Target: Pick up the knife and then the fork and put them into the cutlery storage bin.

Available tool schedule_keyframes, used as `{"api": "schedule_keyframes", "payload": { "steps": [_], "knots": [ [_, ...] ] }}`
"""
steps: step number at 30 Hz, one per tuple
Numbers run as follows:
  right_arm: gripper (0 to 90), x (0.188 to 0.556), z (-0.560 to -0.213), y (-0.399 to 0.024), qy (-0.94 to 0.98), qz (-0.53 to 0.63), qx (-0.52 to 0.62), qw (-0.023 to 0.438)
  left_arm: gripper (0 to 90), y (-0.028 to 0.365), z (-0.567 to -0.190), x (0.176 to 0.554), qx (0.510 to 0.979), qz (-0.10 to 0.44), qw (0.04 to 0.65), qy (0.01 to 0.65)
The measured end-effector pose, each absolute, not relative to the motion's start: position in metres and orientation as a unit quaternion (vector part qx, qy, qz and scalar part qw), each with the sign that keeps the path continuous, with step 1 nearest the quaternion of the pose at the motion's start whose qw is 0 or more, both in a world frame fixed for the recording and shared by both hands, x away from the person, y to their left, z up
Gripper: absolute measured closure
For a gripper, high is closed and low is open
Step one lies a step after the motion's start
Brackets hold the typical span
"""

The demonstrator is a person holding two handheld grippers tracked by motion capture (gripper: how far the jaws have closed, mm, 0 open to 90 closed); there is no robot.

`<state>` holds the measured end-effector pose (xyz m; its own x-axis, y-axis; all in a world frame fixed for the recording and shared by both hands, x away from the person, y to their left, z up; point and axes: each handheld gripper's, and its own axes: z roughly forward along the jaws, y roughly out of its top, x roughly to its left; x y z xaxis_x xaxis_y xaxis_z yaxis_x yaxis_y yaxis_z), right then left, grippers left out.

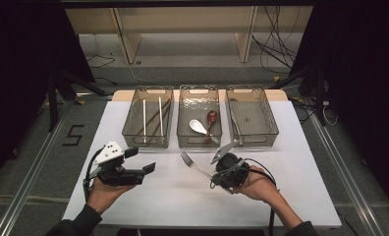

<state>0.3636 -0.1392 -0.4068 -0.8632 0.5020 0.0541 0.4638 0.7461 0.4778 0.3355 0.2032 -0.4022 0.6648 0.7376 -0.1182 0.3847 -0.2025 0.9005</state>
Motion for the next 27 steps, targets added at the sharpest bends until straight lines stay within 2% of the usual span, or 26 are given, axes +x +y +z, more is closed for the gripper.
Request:
{"api": "schedule_keyframes", "payload": {
  "steps": [27],
  "knots": [
    [82.7,0.418,-0.37,-0.22,0.841,0.369,0.387,0.077,15.5,0.204,-0.403,0.336,0.755,0.176,0.511,0.372]
  ]
}}
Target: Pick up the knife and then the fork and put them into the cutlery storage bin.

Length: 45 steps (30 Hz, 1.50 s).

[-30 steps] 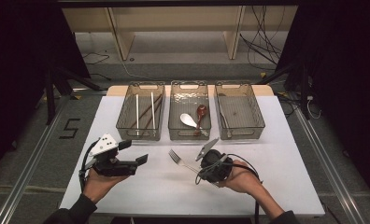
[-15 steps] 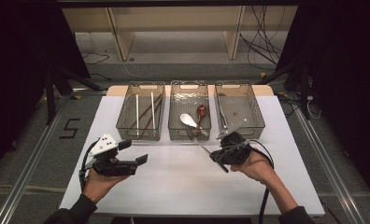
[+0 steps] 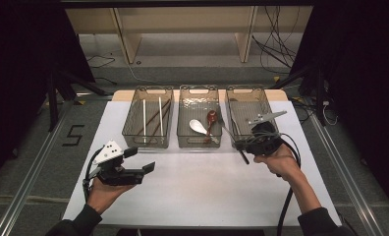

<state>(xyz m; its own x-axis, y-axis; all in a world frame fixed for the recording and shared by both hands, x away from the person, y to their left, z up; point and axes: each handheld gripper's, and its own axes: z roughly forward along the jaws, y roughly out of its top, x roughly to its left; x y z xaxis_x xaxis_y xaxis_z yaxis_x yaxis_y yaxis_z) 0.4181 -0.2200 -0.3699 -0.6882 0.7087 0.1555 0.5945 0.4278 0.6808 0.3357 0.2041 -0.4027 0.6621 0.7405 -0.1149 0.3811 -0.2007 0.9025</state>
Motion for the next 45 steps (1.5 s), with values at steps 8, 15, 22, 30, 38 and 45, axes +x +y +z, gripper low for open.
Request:
{"api": "schedule_keyframes", "payload": {
  "steps": [8,15,22,30,38,45],
  "knots": [
    [82.7,0.436,-0.363,-0.235,0.817,0.383,0.422,0.096,15.5,0.204,-0.403,0.336,0.752,0.175,0.514,0.374],
    [82.7,0.452,-0.361,-0.249,0.796,0.389,0.452,0.103,15.5,0.204,-0.403,0.336,0.755,0.176,0.511,0.372],
    [82.7,0.474,-0.359,-0.255,0.782,0.381,0.481,0.113,15.5,0.205,-0.403,0.336,0.753,0.175,0.512,0.373],
    [82.6,0.494,-0.362,-0.254,0.769,0.369,0.507,0.122,15.5,0.205,-0.403,0.336,0.752,0.174,0.514,0.374],
    [82.5,0.51,-0.367,-0.254,0.759,0.355,0.532,0.122,15.5,0.204,-0.403,0.336,0.752,0.174,0.514,0.373],
    [82.4,0.517,-0.368,-0.253,0.752,0.348,0.546,0.125,15.5,0.204,-0.403,0.336,0.755,0.173,0.513,0.37]
  ]
}}
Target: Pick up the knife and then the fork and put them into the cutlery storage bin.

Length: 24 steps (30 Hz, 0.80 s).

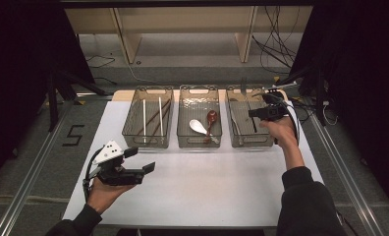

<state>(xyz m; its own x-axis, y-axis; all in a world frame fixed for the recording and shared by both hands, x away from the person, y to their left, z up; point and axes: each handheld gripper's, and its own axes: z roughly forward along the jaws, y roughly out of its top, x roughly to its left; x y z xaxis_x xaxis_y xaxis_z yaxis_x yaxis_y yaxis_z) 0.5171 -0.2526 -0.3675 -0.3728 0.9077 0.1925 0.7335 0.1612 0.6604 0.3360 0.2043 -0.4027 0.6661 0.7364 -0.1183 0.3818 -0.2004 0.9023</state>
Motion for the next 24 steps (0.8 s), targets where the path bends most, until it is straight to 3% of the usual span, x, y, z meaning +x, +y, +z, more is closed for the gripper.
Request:
{"api": "schedule_keyframes", "payload": {
  "steps": [13,16,24],
  "knots": [
    [80.9,0.527,-0.377,-0.245,0.744,0.327,0.567,0.132,15.5,0.204,-0.402,0.336,0.756,0.172,0.512,0.37],
    [67.4,0.529,-0.379,-0.246,0.738,0.329,0.576,0.124,15.5,0.203,-0.402,0.336,0.755,0.172,0.513,0.371],
    [58.2,0.522,-0.373,-0.248,0.745,0.344,0.56,0.112,15.5,0.203,-0.403,0.335,0.756,0.171,0.512,0.371]
  ]
}}
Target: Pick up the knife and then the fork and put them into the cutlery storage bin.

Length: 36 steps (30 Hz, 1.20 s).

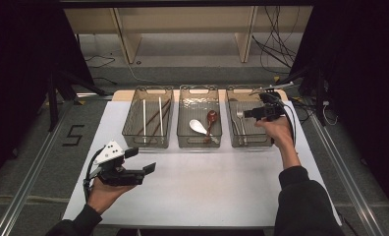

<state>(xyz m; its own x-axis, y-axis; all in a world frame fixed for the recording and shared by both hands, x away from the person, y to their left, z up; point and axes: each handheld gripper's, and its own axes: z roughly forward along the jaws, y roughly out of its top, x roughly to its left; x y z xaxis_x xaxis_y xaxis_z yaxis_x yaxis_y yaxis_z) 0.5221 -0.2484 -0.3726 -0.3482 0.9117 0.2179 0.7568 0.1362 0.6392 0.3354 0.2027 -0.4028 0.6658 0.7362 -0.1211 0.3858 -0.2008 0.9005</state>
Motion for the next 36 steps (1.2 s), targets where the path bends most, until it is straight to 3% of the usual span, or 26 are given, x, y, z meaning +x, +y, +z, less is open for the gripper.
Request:
{"api": "schedule_keyframes", "payload": {
  "steps": [14,36],
  "knots": [
    [40.9,0.463,-0.363,-0.219,0.775,0.404,0.47,0.124,15.4,0.202,-0.403,0.336,0.756,0.172,0.511,0.371],
    [33.5,0.401,-0.376,-0.199,0.774,0.466,0.412,0.116,15.4,0.204,-0.404,0.338,0.757,0.168,0.507,0.375]
  ]
}}
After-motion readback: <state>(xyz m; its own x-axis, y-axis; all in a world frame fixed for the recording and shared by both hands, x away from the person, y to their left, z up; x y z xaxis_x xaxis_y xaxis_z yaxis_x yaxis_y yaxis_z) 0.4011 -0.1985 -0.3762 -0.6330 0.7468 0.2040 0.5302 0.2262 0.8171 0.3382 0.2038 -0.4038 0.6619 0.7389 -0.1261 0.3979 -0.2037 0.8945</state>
